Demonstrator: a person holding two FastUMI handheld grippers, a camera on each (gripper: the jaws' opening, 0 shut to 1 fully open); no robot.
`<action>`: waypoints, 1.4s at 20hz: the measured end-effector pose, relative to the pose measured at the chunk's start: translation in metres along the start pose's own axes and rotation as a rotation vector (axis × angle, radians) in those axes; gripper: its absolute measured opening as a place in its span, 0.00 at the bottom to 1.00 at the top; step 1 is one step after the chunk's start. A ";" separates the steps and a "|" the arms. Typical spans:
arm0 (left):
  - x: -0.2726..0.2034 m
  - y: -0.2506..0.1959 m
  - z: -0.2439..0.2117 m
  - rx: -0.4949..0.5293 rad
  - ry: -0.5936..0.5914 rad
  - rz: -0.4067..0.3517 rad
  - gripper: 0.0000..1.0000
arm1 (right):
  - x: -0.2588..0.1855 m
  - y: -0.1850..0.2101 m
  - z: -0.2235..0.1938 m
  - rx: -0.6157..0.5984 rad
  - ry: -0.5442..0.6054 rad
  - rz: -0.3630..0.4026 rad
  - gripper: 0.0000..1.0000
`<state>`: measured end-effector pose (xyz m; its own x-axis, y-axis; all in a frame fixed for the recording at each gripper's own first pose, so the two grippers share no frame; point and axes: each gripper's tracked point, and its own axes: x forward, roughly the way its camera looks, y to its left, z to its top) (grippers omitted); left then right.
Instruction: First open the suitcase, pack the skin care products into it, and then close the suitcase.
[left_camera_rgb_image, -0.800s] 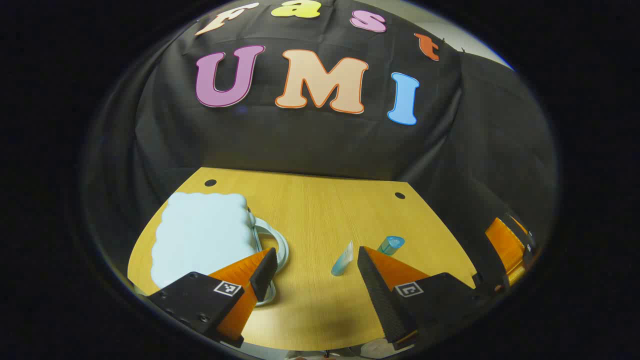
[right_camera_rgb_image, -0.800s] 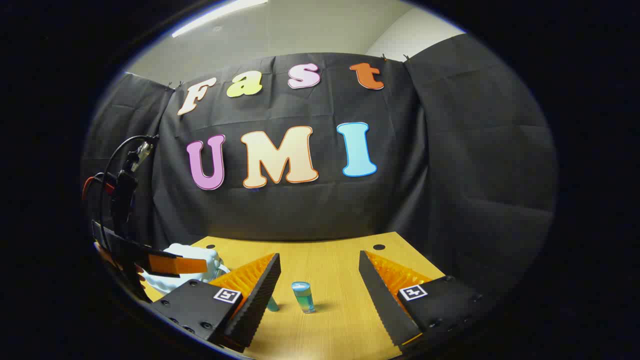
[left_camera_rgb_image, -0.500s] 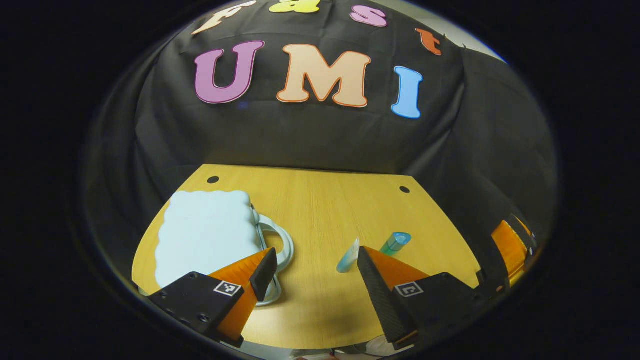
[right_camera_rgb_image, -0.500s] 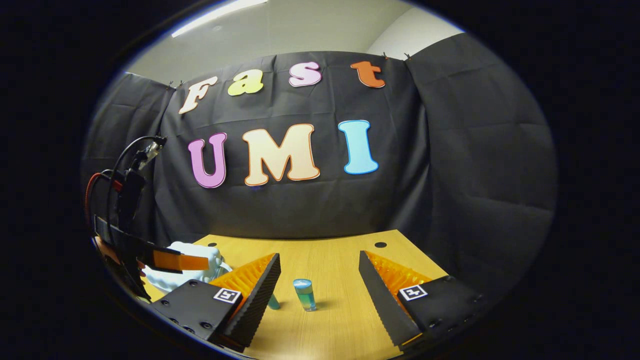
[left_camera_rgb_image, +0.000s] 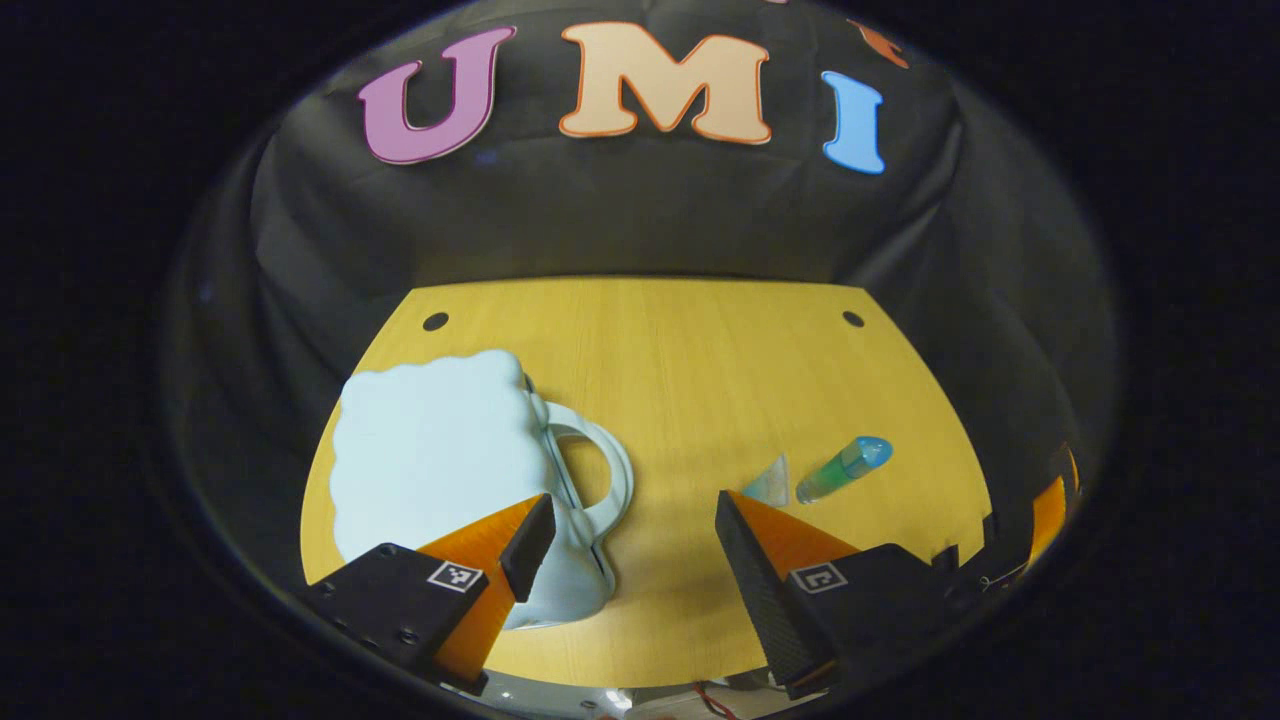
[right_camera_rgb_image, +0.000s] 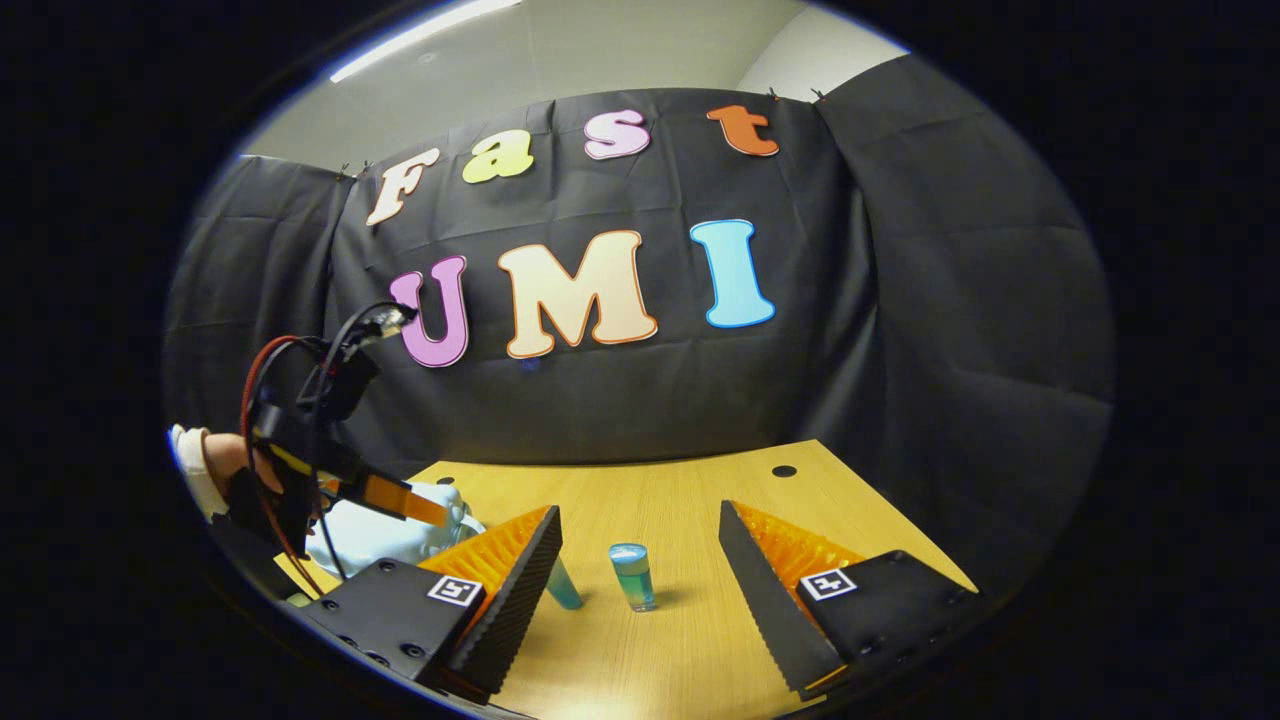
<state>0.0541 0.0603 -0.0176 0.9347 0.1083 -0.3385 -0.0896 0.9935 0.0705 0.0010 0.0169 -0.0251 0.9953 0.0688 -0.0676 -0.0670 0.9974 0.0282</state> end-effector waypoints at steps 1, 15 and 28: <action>0.008 0.003 -0.002 -0.006 0.044 0.004 0.95 | 0.000 0.000 -0.002 -0.003 0.003 0.001 0.99; 0.106 0.000 0.005 -0.170 0.372 -0.049 0.88 | -0.010 -0.004 -0.014 0.011 0.051 -0.032 0.98; 0.160 0.033 -0.012 -0.132 0.519 0.088 0.38 | -0.014 -0.016 -0.025 0.004 0.084 -0.091 0.98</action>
<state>0.1968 0.1107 -0.0811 0.6320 0.1609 -0.7580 -0.2335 0.9723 0.0118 -0.0134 0.0011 -0.0495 0.9879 -0.0205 -0.1537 0.0242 0.9995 0.0222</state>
